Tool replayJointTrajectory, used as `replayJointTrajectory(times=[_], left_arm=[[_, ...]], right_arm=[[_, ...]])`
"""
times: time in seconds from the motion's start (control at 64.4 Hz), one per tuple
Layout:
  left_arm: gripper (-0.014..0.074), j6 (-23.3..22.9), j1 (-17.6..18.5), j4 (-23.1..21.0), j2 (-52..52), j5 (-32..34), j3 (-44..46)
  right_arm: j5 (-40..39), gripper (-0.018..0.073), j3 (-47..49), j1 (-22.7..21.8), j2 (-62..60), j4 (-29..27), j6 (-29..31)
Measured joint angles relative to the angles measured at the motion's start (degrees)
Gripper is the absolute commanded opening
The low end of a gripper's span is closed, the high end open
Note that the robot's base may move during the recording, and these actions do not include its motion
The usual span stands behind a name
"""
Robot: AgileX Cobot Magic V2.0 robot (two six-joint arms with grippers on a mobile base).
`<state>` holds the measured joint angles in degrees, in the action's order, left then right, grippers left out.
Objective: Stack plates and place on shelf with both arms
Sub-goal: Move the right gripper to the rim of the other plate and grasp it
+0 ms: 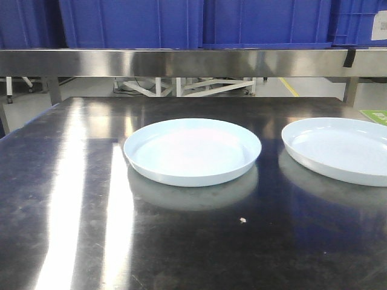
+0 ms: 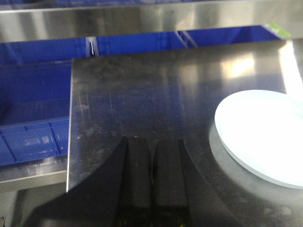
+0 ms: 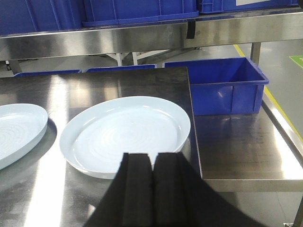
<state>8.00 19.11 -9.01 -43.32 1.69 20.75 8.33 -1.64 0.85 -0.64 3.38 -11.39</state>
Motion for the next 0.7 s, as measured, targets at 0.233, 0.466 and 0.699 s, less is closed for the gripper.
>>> replayJointTrajectory(times=[0.233, 0.466, 0.699], left_arm=[[0.0085, 0.0, -1.1, 1.3, 11.6, 0.6, -1.9], [0.0085, 0.0, -4.1, 5.8, 12.5, 0.8, -2.0], [0.0083, 0.0, -9.9, 0.8, 12.5, 2.8, -2.1]], right_arm=[[0.0, 0.0057, 0.0, 0.0, 0.0, 0.0, 0.0], [0.0, 0.0057, 0.0, 0.0, 0.0, 0.0, 0.0], [-0.5, 0.0057, 0.0, 0.0, 0.0, 0.0, 0.0]])
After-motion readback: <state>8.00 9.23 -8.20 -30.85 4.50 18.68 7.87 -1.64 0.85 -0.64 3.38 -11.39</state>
